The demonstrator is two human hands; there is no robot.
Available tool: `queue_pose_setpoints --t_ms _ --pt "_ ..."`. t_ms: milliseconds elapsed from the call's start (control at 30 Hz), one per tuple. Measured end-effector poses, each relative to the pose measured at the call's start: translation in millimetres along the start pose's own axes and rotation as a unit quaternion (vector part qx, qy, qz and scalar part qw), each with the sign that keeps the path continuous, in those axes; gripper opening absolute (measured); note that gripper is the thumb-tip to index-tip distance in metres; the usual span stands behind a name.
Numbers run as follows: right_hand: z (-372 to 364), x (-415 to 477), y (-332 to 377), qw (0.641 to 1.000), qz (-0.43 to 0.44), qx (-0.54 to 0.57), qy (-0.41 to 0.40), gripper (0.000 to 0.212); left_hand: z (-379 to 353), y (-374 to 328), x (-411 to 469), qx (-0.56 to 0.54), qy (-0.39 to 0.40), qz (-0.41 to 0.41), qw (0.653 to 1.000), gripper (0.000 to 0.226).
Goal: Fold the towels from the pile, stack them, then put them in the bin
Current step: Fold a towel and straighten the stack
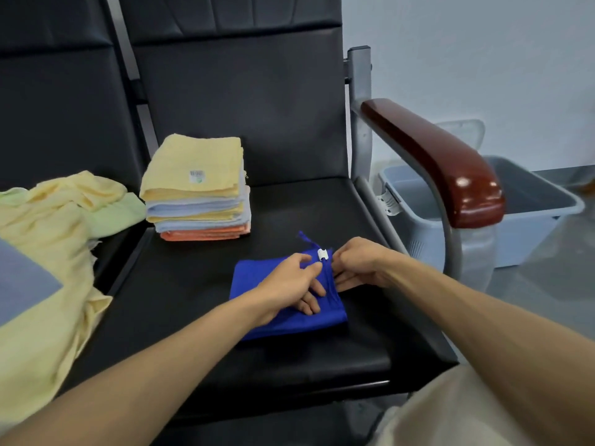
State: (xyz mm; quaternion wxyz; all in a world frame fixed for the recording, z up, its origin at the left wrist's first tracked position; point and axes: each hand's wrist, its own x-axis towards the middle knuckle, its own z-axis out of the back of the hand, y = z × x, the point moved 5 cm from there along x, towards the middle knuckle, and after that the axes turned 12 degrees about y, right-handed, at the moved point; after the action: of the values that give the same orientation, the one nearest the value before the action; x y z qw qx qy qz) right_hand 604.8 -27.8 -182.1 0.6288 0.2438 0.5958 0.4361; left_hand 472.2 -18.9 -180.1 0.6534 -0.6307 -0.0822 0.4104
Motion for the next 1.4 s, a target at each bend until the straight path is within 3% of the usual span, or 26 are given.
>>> queue_pose_setpoints --t_ms 133,267,367,467,600,667,800,900,1000,1133,1400 --pt "2 -3 6 0.995 -0.017 -0.088 -0.034 0.028 36 6 -28 0.175 -0.037 -0.065 0.982 0.020" --pt "1 -13 11 0.976 -0.075 -0.204 -0.028 0.056 67 27 -58 0.408 -0.051 -0.092 0.907 0.015" --pt "-9 -15 10 0.947 -0.106 -0.302 -0.020 0.053 80 47 -68 0.441 -0.056 -0.050 0.894 0.014" --pt "-23 -12 15 0.911 -0.108 -0.396 -0.038 0.044 85 54 -70 0.446 -0.085 0.019 0.891 0.029" --pt "-39 -8 19 0.896 -0.105 -0.429 -0.054 0.040 90 55 -75 0.502 -0.130 0.102 0.849 0.046" --pt "-41 -7 22 0.926 -0.090 -0.362 -0.054 0.023 92 58 -77 0.485 -0.112 0.125 0.858 0.046" --pt "-39 -4 31 0.978 -0.013 -0.191 -0.089 0.020 94 55 -78 0.393 -0.098 0.107 0.908 0.029" --pt "-40 -5 34 0.993 0.017 -0.088 -0.081 0.023 104 50 -82 0.272 -0.129 0.083 0.950 0.019" --pt "-44 -10 41 0.998 0.027 -0.021 -0.061 0.018 112 39 -90 0.080 -0.154 0.004 0.985 0.010" --pt "-51 -17 49 0.997 0.044 0.059 -0.025 0.029 127 27 -102 -0.096 -0.180 -0.068 0.976 0.016" --pt "-62 -32 75 0.977 0.131 0.138 0.092 0.013 142 8 -121 -0.198 -0.118 -0.110 0.967 0.010"
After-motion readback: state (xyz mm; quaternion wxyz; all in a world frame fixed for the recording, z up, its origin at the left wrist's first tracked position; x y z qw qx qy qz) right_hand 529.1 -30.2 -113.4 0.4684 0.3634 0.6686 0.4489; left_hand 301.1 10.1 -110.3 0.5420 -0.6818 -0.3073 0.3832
